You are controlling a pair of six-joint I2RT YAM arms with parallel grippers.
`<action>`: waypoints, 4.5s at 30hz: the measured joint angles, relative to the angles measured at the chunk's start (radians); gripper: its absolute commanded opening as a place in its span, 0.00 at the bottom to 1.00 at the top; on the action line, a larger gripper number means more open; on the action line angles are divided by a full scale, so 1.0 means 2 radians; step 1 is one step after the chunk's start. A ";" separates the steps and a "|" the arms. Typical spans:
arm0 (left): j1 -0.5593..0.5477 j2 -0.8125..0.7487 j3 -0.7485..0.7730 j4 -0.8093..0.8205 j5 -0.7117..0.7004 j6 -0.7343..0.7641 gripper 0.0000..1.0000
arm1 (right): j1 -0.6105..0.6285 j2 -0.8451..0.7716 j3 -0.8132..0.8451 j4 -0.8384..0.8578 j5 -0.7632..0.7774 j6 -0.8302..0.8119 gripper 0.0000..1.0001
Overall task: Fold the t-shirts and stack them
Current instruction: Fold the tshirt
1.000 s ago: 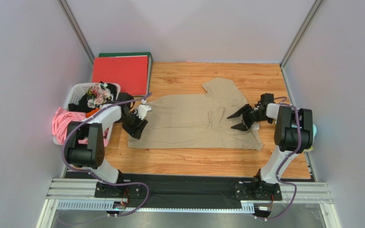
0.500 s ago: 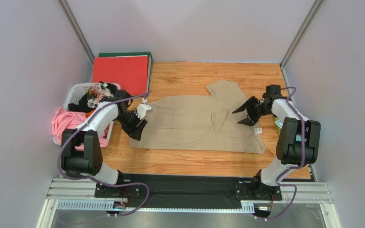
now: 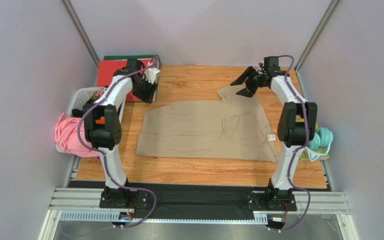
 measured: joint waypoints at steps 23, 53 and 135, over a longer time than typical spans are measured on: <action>0.000 0.108 0.076 -0.024 0.007 -0.030 0.64 | -0.044 0.144 0.184 -0.094 0.150 -0.074 0.62; 0.010 0.158 0.096 -0.036 0.009 -0.039 0.64 | -0.060 0.257 0.311 -0.107 0.143 -0.109 0.62; 0.022 0.123 0.046 -0.113 0.122 0.022 0.00 | -0.069 0.280 0.284 -0.047 0.015 -0.065 0.00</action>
